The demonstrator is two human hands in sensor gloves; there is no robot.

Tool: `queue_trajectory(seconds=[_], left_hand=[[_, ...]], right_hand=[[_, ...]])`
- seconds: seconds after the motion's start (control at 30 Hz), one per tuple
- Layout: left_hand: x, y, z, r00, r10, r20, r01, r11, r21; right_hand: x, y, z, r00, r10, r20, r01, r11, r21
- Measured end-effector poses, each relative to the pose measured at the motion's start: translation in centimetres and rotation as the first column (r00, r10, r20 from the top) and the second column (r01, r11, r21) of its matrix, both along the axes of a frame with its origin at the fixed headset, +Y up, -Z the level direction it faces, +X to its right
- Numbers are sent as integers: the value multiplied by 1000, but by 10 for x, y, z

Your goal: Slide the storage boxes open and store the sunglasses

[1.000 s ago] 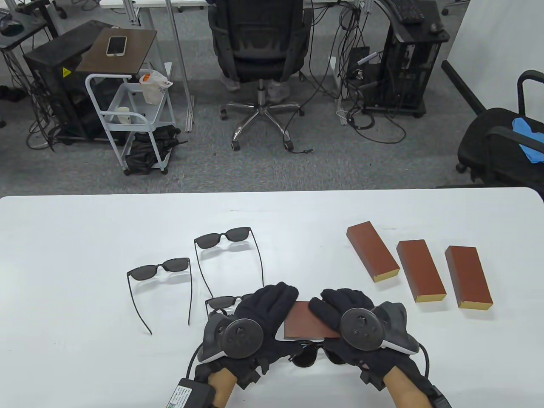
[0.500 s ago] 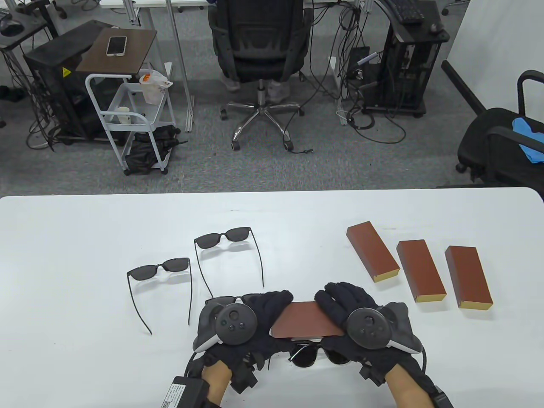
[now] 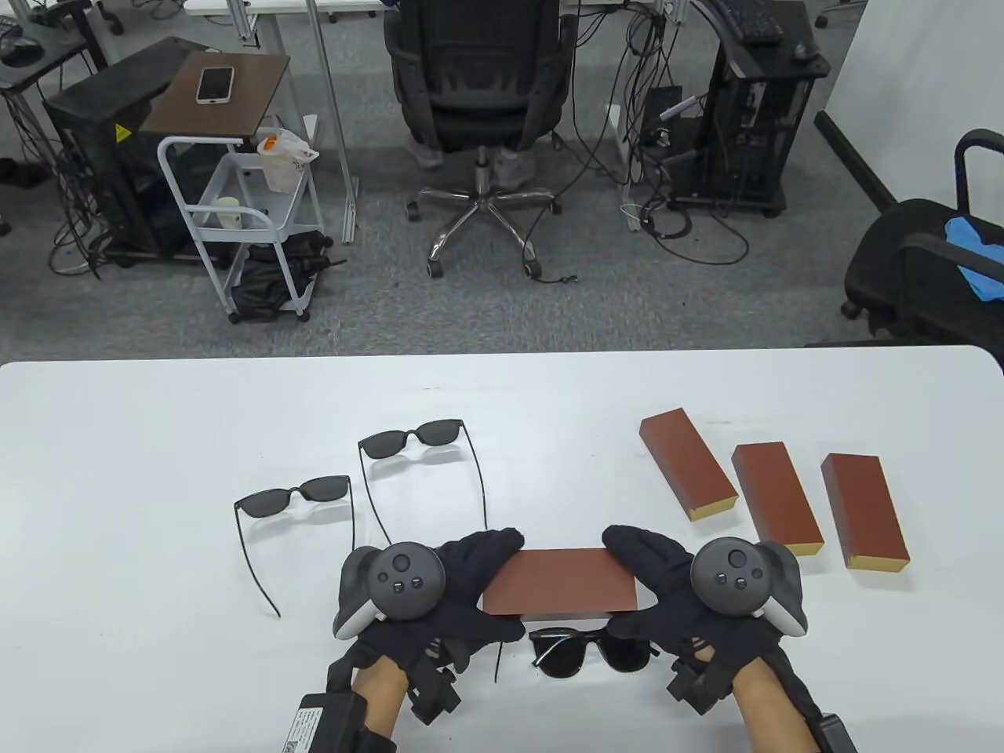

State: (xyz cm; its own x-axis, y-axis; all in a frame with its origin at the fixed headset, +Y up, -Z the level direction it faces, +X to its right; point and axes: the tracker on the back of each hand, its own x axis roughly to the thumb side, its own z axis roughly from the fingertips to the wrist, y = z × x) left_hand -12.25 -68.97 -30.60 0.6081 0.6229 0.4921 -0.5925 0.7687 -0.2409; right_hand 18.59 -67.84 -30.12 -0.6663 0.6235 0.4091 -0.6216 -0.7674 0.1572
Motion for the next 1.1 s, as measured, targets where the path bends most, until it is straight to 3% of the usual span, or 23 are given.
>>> queue_trajectory(seconds=[0.3,0.83,1.0,1.1], left_hand=[[-10,-2,-4,1000,6,-18,-6,1000,-29],[-42,-8,-11,992,92,-91,-102,988,-114],[-47,-9,-11,973,203,-113,-218,966,-136],[-50,-13,-11,938,322,-129,-342,922,-183]], right_hand=[[5,2,-1,999,-41,17,41,999,-15],[46,-4,-9,961,-259,94,268,957,-108],[51,-3,-10,947,-306,102,316,943,-104],[52,-1,-9,940,-328,99,337,937,-93]])
